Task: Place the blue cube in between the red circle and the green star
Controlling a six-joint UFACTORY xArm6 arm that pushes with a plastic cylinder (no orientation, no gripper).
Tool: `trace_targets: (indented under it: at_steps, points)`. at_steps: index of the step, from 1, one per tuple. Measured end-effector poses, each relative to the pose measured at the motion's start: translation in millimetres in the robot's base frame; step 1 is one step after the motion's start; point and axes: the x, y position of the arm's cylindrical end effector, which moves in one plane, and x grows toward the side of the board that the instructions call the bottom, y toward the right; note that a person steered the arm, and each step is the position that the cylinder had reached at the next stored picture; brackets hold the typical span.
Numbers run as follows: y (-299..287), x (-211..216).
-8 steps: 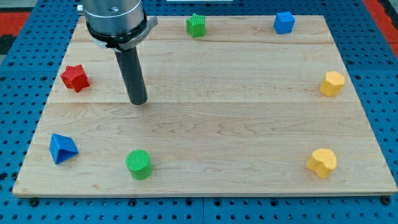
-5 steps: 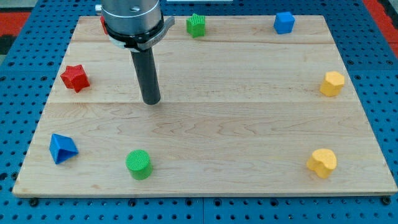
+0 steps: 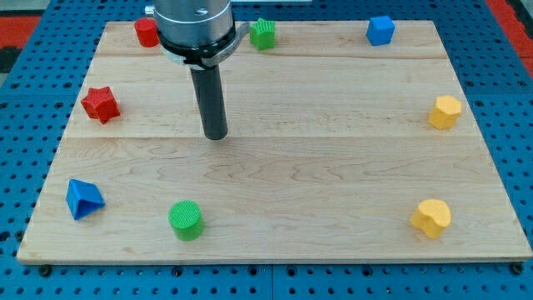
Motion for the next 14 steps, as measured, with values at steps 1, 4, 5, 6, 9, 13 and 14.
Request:
trace_targets:
  at_steps: [1, 4, 5, 6, 9, 13, 14]
  points:
    - [50.9, -2.0]
    - [248.4, -129.0]
    - [305.6, -180.5]
    - [328.7, -214.8]
    - [268.2, -247.2]
    - [215.9, -173.2]
    - [213.3, -143.9]
